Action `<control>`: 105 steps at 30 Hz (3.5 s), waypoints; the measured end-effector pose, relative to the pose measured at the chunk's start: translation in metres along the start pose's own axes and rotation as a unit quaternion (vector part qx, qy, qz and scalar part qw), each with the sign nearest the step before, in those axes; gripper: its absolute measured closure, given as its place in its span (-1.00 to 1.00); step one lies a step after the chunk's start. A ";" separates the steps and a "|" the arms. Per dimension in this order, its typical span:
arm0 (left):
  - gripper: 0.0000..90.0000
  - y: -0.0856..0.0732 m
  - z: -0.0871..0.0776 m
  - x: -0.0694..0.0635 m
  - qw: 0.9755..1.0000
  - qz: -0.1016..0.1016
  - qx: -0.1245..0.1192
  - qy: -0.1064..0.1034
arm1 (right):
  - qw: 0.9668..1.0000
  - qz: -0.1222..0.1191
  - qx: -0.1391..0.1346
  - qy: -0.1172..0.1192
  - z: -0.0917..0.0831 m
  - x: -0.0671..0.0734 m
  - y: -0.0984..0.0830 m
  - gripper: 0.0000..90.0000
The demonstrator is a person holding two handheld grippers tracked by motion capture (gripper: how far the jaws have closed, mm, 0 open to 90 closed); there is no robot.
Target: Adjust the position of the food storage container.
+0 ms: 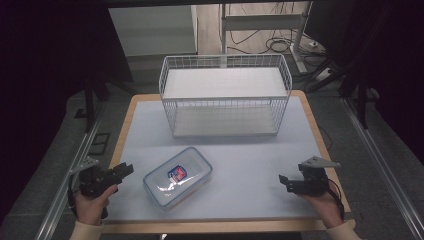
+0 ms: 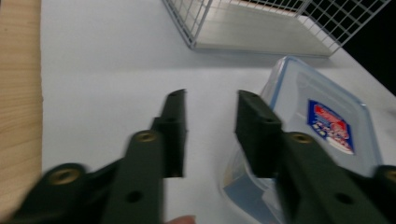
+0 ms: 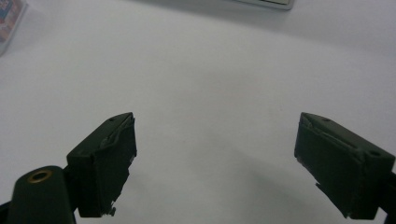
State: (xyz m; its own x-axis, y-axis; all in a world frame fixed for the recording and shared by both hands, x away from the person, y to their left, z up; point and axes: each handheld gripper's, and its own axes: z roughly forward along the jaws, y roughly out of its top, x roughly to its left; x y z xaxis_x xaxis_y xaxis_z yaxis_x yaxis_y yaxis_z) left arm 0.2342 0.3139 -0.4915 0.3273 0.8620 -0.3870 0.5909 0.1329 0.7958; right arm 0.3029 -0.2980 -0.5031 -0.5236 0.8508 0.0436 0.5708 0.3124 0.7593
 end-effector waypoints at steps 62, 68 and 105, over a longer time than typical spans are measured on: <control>1.00 -0.047 0.045 -0.141 0.957 0.198 0.185 -0.101 | 1.000 0.005 0.005 -0.003 0.002 -0.002 -0.002 -0.69; 1.00 -0.049 0.048 -0.139 0.955 0.200 0.194 -0.103 | 1.000 0.006 0.006 -0.003 0.002 -0.002 -0.002 -0.69; 1.00 -0.039 0.042 -0.094 0.965 0.164 0.196 -0.053 | 1.000 0.004 0.007 -0.005 0.002 -0.002 -0.002 -0.69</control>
State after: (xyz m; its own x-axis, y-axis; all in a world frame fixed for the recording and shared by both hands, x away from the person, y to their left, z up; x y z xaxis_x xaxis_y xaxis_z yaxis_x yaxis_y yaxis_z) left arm 0.2116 0.2073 -0.5057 0.6053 0.7688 -0.2061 0.6695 -0.3517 0.6543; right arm 0.3041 -0.2994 -0.5056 -0.5129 0.8574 0.0427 0.5837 0.3118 0.7497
